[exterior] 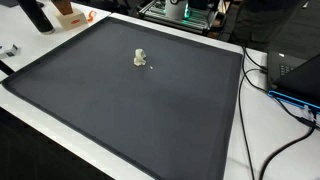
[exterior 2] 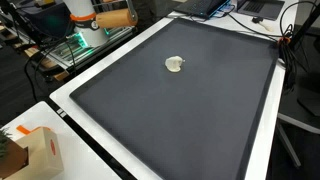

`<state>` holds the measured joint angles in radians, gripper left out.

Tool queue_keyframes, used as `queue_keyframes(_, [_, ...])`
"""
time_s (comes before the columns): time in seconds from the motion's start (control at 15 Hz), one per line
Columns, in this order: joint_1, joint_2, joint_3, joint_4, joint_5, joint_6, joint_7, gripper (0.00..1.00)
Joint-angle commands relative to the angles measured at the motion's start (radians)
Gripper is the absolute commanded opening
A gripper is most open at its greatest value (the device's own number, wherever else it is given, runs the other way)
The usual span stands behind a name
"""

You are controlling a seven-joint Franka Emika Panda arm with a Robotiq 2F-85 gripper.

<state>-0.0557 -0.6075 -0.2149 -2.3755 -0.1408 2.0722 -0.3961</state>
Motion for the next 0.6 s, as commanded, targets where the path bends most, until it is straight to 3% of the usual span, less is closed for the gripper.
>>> queue_keyframes(0.0, [-0.003,0.001,0.003,0.002,0.002,-0.002,-0.001,1.00])
queue_keyframes(0.53, [-0.001,0.001,0.001,-0.002,0.003,0.011,-0.006,1.00])
